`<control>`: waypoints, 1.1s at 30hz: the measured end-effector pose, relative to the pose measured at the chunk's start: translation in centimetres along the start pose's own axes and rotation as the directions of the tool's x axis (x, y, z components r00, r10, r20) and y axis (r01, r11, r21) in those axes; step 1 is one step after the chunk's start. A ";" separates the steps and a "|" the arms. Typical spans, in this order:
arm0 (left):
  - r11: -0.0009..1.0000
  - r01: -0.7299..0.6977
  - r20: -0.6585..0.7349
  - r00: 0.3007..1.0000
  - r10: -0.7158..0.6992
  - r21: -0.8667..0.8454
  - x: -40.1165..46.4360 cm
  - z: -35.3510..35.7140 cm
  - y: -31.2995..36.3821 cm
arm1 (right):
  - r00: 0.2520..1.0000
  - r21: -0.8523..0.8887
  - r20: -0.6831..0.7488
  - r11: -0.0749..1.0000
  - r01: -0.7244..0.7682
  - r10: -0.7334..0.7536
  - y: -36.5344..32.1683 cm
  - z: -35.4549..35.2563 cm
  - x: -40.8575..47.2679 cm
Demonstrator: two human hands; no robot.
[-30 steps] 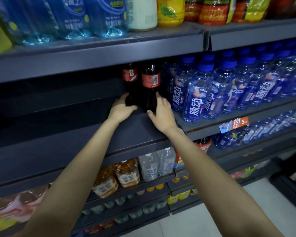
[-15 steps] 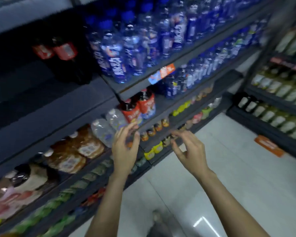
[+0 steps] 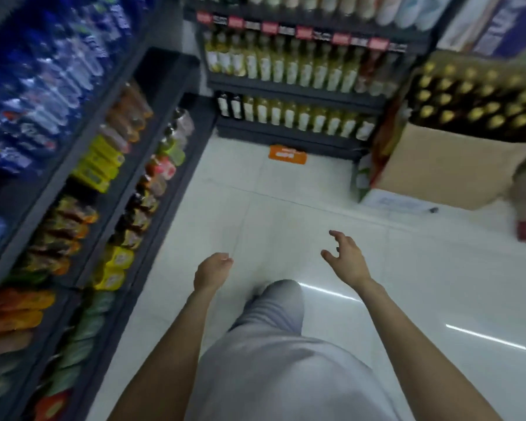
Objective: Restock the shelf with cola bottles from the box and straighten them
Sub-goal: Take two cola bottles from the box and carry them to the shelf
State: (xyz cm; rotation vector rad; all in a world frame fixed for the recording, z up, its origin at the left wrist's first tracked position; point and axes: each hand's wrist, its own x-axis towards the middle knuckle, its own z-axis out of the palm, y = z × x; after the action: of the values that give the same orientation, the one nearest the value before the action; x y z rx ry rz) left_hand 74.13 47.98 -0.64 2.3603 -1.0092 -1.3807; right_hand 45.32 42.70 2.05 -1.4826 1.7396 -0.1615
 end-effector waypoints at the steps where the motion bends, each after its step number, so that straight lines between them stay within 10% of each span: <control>1: 0.997 0.031 0.047 0.998 -0.034 0.071 1.3 1.4 1.4 | 0.998 0.030 -0.005 0.997 -0.067 0.068 2.1 -2.0 1.0; 14: 0.922 -0.378 0.131 0.922 0.366 0.088 11.7 20.8 39.0 | 0.813 0.730 -0.149 0.617 -0.293 0.562 20.8 -30.5 15.9; 20: 0.849 -0.505 0.292 0.845 0.449 0.156 14.1 31.3 52.4 | 0.846 0.488 -0.266 0.821 -0.296 0.463 24.4 -39.6 24.7; 26: 0.817 -0.565 0.312 0.802 0.510 0.115 15.9 40.7 60.0 | 0.942 -0.074 -0.333 0.997 0.012 -0.036 28.4 -46.2 35.2; 33: 0.949 -0.294 0.194 0.943 0.269 0.111 18.2 48.7 62.2 | 0.950 -0.456 0.187 0.835 0.308 -0.249 29.6 -50.9 48.8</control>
State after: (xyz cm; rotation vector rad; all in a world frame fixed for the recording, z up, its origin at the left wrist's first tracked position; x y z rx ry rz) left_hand 11.48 -3.03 -7.35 2.1023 -1.4726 -1.4666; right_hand -8.41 -11.11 -5.96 -2.0644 1.5181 0.2282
